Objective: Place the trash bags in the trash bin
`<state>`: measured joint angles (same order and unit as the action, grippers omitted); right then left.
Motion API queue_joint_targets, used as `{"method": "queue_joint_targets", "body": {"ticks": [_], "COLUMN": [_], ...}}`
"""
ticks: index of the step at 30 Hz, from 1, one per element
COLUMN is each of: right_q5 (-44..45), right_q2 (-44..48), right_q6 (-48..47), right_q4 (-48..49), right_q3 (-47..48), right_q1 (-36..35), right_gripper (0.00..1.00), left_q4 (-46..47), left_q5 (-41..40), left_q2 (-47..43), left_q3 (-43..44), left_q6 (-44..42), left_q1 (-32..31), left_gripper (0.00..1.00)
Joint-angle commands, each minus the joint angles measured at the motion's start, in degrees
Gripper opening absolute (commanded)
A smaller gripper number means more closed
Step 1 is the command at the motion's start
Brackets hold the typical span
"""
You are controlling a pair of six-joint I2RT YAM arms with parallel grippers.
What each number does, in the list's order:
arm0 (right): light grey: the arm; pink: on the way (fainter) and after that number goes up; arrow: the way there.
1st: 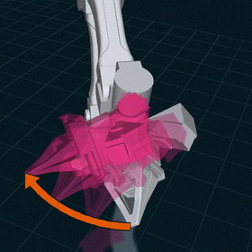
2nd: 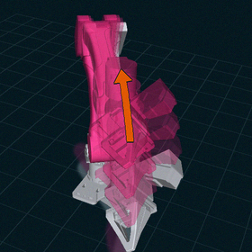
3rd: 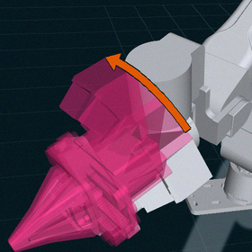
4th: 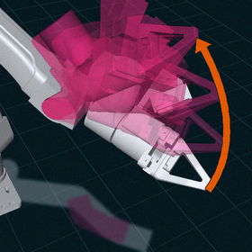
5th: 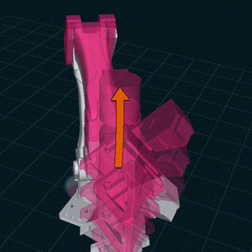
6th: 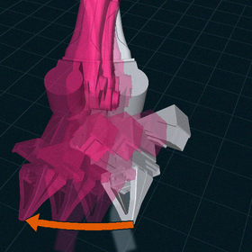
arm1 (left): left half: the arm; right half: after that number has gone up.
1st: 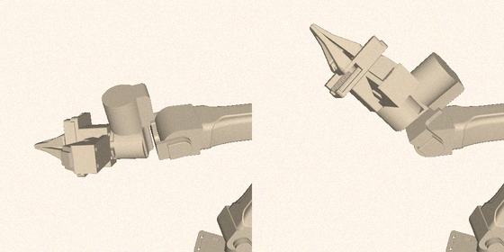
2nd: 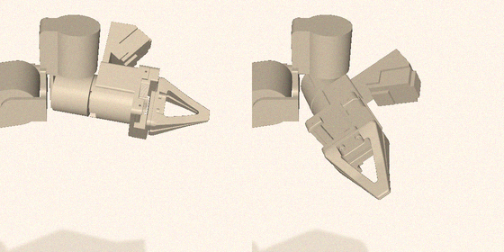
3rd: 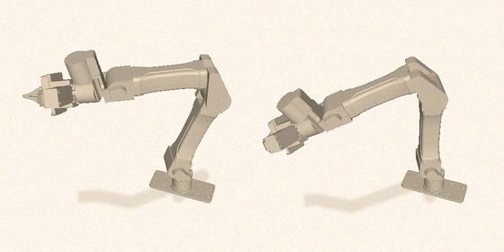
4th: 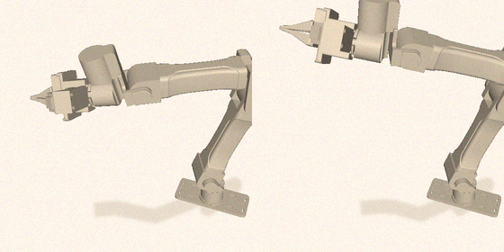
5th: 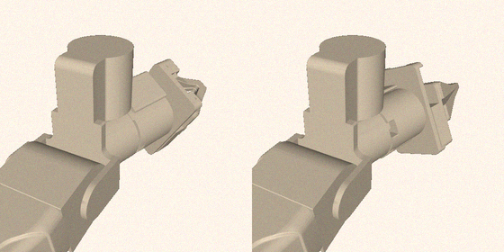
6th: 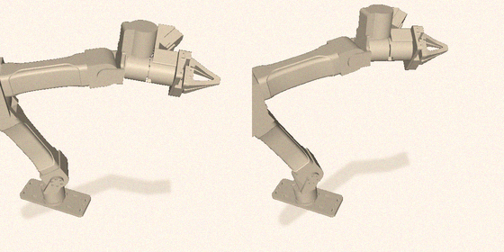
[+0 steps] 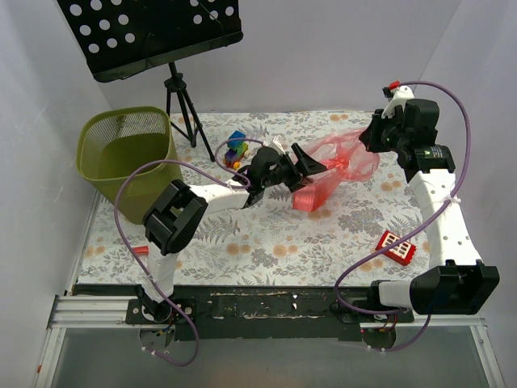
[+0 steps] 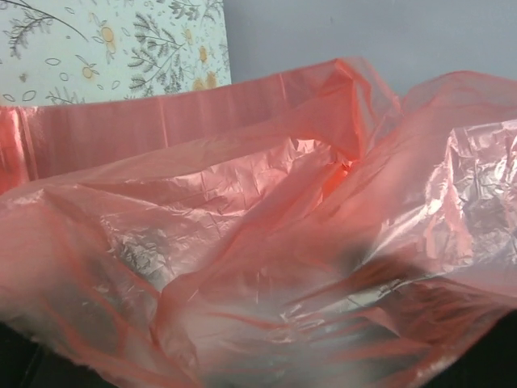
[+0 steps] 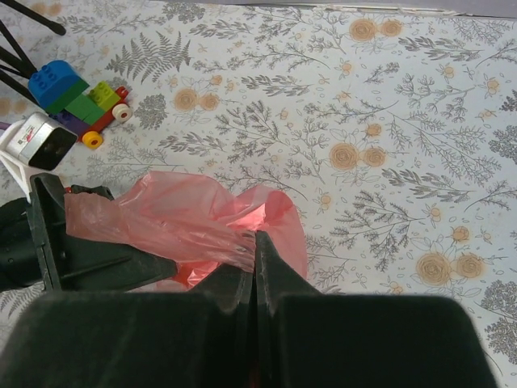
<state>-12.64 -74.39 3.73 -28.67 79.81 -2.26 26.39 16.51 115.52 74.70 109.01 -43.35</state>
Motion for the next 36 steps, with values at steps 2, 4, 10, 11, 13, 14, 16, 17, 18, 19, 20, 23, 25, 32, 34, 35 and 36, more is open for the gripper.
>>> {"method": "queue_joint_targets", "body": {"ticks": [2,4,10,11,13,14,16,17,18,19,20,23,25,32,34,35,36], "right_q5": [-1.5,-1.5,-0.8,-1.0,-1.2,-1.3,-1.5,-1.5,-1.6,-1.8,-1.9,-1.9,-1.9,-1.6,-1.7,-1.7,-1.2], "right_q2": [1.6,1.7,2.2,2.2,2.2,2.2,2.2,2.1,2.0,1.9,1.6,1.3,1.2,0.7,0.6,0.7,0.7], "right_q6": [1.2,1.2,0.9,1.1,1.2,1.3,1.6,1.7,1.9,1.8,1.8,1.7,1.7,2.0,2.0,1.5,0.8], "right_q4": [2.7,2.8,2.4,2.4,2.4,2.5,2.6,2.6,2.7,2.8,2.8,2.6,2.5,3.0,3.0,2.9,3.0], "right_q3": [0.0,-0.1,-0.2,-0.2,-0.2,-0.2,-0.2,-0.3,-0.2,-0.1,0.2,0.8,0.7,1.0,1.5,1.6,1.5], "right_q1": [0.2,0.2,0.8,1.0,1.6,1.7,1.7,1.7,1.6,1.7,1.6,1.7,1.7,3.8,4.2,4.6,5.0], "right_gripper": [0.01,0.01,0.01,0.01,0.01,0.01,0.01,0.01,0.01,0.01,0.01,0.01,0.01,0.01,0.01,0.01,0.01], "left_q4": [6.4,7.6,8.2,8.4,8.9,9.0,8.4,8.5,8.7,9.1,9.4,8.8,8.8,6.1,1.7,-0.2,-2.1], "left_q5": [3.6,4.3,3.6,3.4,2.8,2.8,3.6,4.5,4.9,4.9,4.8,3.2,2.8,5.0,4.1,4.1,4.4], "left_q2": [-6.0,-5.8,-6.6,-7.1,-8.1,-8.6,-8.6,-8.5,-8.4,-8.4,-8.2,-6.7,-5.3,-5.0,-5.9,-6.7,-7.6], "left_q3": [-1.6,-1.7,-1.2,-1.1,-1.0,-1.1,-1.7,-2.2,-3.0,-3.8,-4.4,-3.5,-2.0,-0.3,-0.5,-1.3,-1.9], "left_q6": [-2.3,-2.6,-2.1,-2.3,-3.4,-4.1,-4.2,-3.8,-3.6,-3.3,-3.4,-3.8,-5.0,-10.6,-13.5,-15.9,-18.7], "left_q1": [-0.8,-0.9,-1.0,-1.0,-0.5,-0.2,0.3,0.3,0.1,-0.1,-0.5,-0.8,-0.7,0.1,0.5,0.9,1.4], "left_gripper": [0.79,0.77,0.85,0.92,0.98,0.98,0.98,0.97,0.96,0.94,0.92,0.76,0.68,0.13,0.00,0.00,0.00]}}
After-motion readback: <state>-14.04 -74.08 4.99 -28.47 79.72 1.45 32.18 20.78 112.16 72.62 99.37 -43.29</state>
